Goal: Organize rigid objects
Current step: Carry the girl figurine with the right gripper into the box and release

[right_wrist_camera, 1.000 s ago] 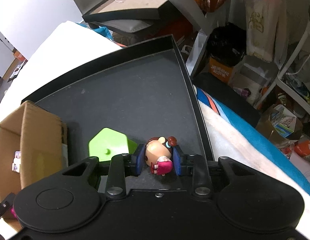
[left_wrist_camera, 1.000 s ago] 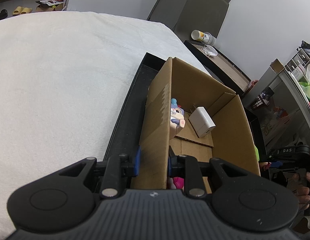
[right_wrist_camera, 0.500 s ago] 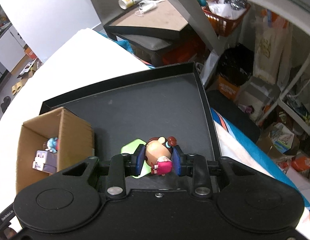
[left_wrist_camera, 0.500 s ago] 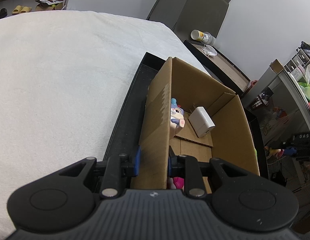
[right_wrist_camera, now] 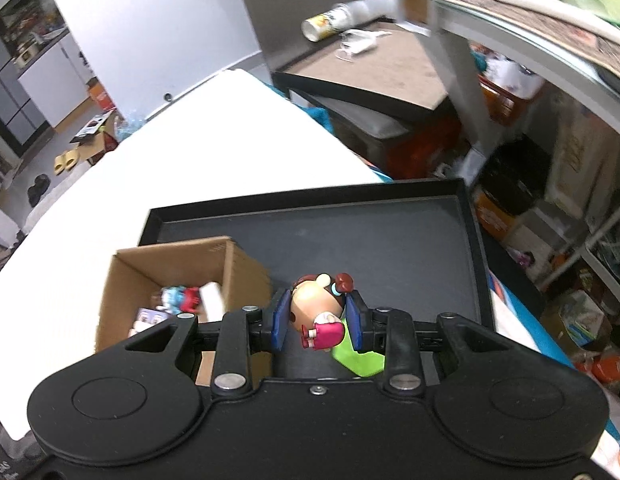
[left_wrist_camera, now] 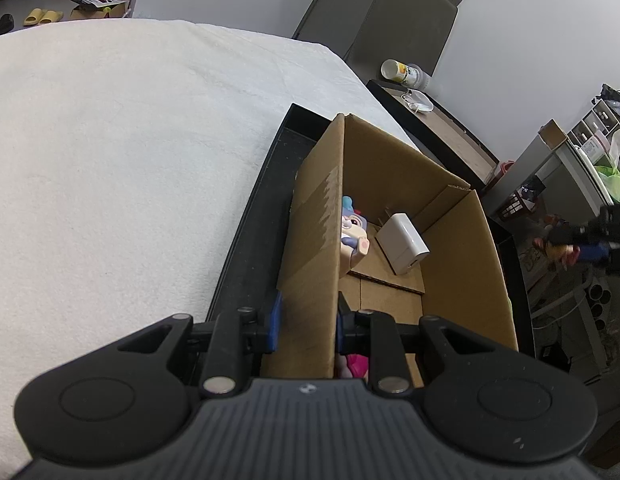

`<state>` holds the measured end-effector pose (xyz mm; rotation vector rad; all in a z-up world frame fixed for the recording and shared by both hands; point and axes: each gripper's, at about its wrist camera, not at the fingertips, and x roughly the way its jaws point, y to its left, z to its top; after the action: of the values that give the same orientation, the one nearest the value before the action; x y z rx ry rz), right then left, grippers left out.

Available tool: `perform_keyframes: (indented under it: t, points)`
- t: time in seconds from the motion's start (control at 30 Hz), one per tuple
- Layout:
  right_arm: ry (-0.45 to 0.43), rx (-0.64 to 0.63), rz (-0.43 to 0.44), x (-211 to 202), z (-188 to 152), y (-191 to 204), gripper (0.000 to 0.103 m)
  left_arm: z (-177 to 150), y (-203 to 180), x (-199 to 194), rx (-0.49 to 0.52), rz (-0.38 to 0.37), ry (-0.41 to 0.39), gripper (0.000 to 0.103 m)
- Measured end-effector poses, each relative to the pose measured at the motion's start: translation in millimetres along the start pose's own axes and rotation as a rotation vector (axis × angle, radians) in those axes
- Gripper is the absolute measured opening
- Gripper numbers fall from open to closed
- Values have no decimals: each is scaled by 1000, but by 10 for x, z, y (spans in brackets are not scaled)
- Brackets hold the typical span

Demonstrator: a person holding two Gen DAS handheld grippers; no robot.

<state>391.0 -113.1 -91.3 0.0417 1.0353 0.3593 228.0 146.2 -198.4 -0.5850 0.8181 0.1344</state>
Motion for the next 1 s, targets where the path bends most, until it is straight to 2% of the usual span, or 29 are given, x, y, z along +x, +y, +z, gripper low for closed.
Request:
perform_keyframes:
  t: [0.6, 0.8, 1.0]
  points:
    - [4, -111, 41, 170, 176, 738, 30, 7, 5, -4, -6, -8, 4, 24]
    - [13, -146, 22, 274, 158, 898, 30, 14, 11, 11, -8, -13, 6, 24]
    - [-6, -223, -49, 338, 125, 1089, 30, 17, 21, 13, -12, -18, 8, 24]
